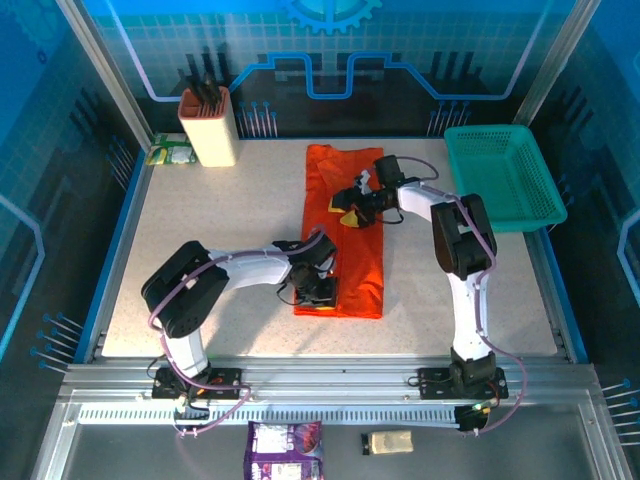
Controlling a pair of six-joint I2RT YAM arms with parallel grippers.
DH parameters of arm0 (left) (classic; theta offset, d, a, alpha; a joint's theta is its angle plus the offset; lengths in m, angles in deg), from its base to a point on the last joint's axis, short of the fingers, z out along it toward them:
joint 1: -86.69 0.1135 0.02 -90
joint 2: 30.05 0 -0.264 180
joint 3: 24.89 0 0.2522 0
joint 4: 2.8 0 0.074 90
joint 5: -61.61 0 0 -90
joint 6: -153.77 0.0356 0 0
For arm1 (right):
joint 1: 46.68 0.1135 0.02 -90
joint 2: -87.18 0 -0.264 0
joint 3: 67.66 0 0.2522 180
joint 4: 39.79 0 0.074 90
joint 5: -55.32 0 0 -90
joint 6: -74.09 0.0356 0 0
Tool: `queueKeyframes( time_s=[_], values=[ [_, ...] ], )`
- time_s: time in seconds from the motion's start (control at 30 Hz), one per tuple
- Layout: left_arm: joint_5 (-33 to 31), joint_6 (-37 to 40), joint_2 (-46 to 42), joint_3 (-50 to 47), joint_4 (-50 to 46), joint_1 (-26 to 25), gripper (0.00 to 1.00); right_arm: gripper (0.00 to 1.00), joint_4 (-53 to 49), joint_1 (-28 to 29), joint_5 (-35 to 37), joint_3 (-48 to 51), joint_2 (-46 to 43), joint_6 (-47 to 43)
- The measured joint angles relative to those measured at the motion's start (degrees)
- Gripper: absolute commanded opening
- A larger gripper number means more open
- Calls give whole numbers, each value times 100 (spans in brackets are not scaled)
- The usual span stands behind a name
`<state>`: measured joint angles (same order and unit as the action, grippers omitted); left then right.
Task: Fold the inside-out t-shirt
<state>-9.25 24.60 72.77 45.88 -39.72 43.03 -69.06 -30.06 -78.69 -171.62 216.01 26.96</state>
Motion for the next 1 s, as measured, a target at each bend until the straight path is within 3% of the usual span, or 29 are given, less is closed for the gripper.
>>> queueKeyframes(
  time_s=[0.33, 0.6, 0.8, 1.0],
  values=[
    [81, -144, -256, -146, 240, -2, 3, 63, 153, -55, -256, -282, 326, -28],
    [85, -149, -750, 487, 103, -24, 3, 64, -114, -59, -114, -282, -186, -72],
    [160, -149, -280, 737, 188, -227, 3, 64, -229, -114, -101, -472, -341, -184],
    [170, -195, 203, 568, 42, -402, 2, 64, -306, -160, -103, -800, 72, -229]
  ],
)
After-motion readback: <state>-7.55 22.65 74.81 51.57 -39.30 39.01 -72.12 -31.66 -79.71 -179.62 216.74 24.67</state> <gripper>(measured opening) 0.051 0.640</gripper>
